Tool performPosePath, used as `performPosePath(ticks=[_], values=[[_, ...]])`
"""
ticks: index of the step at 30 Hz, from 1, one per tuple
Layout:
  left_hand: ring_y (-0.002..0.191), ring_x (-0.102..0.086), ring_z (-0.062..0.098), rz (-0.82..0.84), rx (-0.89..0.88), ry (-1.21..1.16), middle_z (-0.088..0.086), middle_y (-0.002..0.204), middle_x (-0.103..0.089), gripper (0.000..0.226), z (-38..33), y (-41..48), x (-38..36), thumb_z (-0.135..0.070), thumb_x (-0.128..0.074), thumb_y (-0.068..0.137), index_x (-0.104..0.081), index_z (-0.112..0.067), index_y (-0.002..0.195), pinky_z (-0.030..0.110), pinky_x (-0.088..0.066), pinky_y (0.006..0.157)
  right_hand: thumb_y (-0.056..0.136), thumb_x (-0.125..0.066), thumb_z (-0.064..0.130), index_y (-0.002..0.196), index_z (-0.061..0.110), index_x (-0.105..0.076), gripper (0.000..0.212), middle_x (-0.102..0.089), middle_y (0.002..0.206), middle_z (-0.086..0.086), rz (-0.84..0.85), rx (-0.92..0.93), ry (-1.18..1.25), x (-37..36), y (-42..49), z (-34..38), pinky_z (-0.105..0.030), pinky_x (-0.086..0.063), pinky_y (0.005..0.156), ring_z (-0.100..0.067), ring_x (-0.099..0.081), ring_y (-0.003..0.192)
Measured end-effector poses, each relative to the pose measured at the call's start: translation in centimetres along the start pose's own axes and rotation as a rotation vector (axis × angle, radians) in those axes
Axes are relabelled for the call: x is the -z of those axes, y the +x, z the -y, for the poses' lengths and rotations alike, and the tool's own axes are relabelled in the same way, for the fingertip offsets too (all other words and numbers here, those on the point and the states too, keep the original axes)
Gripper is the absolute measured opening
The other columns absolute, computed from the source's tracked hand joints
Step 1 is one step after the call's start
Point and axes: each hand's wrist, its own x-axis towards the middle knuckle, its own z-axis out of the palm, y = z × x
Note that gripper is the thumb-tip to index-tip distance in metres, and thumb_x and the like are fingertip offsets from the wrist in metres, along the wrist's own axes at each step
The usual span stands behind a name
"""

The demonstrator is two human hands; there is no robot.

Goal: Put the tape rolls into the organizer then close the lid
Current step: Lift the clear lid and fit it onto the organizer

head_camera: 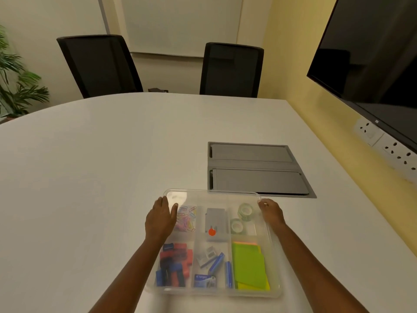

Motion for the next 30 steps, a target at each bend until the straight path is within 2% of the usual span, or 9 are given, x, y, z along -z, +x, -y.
performPosePath(ticks=[3,7,13,19,21,23,25,27,30], values=[[0.121,-0.051,0.032,-0.051,-0.007,-0.036,0.015,0.14,-0.045,0.044,-0.2,0.9,-0.3,-0.029,-0.035,0.096,-0.037,-0.004,0.132,0.041,-0.045,0.097,0.095,-0.042,0.026,0.083,-0.007,-0.06,0.039,-0.058,0.089,-0.024,0.012,-0.06,0.04,-0.4,1.9,-0.1,-0.03,-0.035,0.072,-0.026,-0.049,0.08],[0.119,-0.054,0.034,-0.106,-0.012,-0.084,0.015,0.139,-0.047,0.042,0.4,1.3,-0.9,-0.027,-0.038,0.095,-0.04,-0.006,0.131,0.043,-0.047,0.096,0.091,-0.05,0.031,0.095,-0.014,-0.061,0.047,-0.054,0.081,-0.018,0.006,-0.122,0.183,-1.1,3.4,-0.8,-0.033,-0.037,0.07,-0.028,-0.05,0.076],[0.114,-0.057,0.035,-0.145,-0.02,-0.138,0.016,0.138,-0.048,0.039,0.5,1.2,-1.2,-0.023,-0.039,0.095,-0.042,-0.007,0.13,0.044,-0.05,0.092,0.091,-0.052,0.029,0.09,0.0,-0.062,0.031,-0.04,0.055,-0.006,0.108,-0.206,0.201,-0.6,4.1,-0.6,-0.024,-0.029,0.048,-0.017,-0.035,0.047],[0.112,-0.056,0.036,-0.183,0.108,-0.339,0.018,0.128,-0.056,0.034,0.2,2.9,-0.8,-0.021,-0.038,0.095,-0.047,-0.007,0.125,0.044,-0.047,0.092,0.093,-0.049,0.031,0.089,0.003,-0.059,0.031,-0.035,0.053,-0.004,0.153,-0.208,0.182,-0.5,4.5,-0.9,-0.022,-0.026,0.045,-0.015,-0.031,0.046],[0.113,-0.054,0.038,-0.106,0.198,-0.456,0.022,0.126,-0.057,0.034,0.3,4.5,-0.9,-0.02,-0.038,0.096,-0.048,-0.003,0.122,0.044,-0.044,0.096,0.093,-0.046,0.034,0.092,0.0,-0.058,0.036,-0.035,0.056,-0.005,0.148,-0.186,0.191,-0.7,4.5,-1.2,-0.022,-0.024,0.045,-0.015,-0.03,0.047],[0.107,-0.056,0.038,0.013,0.282,-0.611,0.024,0.117,-0.06,0.029,0.3,6.1,-0.9,-0.021,-0.037,0.096,-0.058,-0.003,0.104,0.043,-0.044,0.094,0.094,-0.044,0.034,0.102,-0.008,-0.057,0.045,-0.045,0.069,-0.01,0.14,-0.159,0.199,-1.0,4.5,-1.6,-0.025,-0.029,0.051,-0.02,-0.041,0.06],[0.088,-0.055,0.032,0.09,0.343,-0.736,0.017,0.094,-0.06,0.029,0.2,7.0,-0.8,-0.024,-0.039,0.095,-0.055,-0.008,0.079,0.037,-0.042,0.083,0.095,-0.04,0.033,0.109,-0.006,-0.056,0.044,-0.052,0.093,-0.016,0.145,-0.131,0.2,-1.3,4.4,-1.8,-0.03,-0.039,0.064,-0.026,-0.048,0.083],[0.067,-0.046,0.02,0.118,0.374,-0.815,0.005,0.072,-0.049,0.031,0.3,7.5,-0.7,-0.026,-0.04,0.095,-0.049,-0.011,0.069,0.031,-0.037,0.069,0.096,-0.037,0.033,0.111,-0.002,-0.057,0.043,-0.053,0.102,-0.016,0.146,-0.097,0.21,-1.7,4.3,-1.9,-0.037,-0.042,0.081,-0.028,-0.048,0.093],[0.066,-0.041,0.019,0.16,0.395,-0.86,0.002,0.068,-0.045,0.036,0.7,7.9,-0.9,-0.024,-0.041,0.096,-0.049,-0.011,0.063,0.027,-0.032,0.058,0.097,-0.035,0.033,0.112,-0.002,-0.058,0.045,-0.052,0.1,-0.014,0.139,-0.072,0.225,-2.0,4.1,-2.1,-0.036,-0.039,0.082,-0.029,-0.049,0.092]])
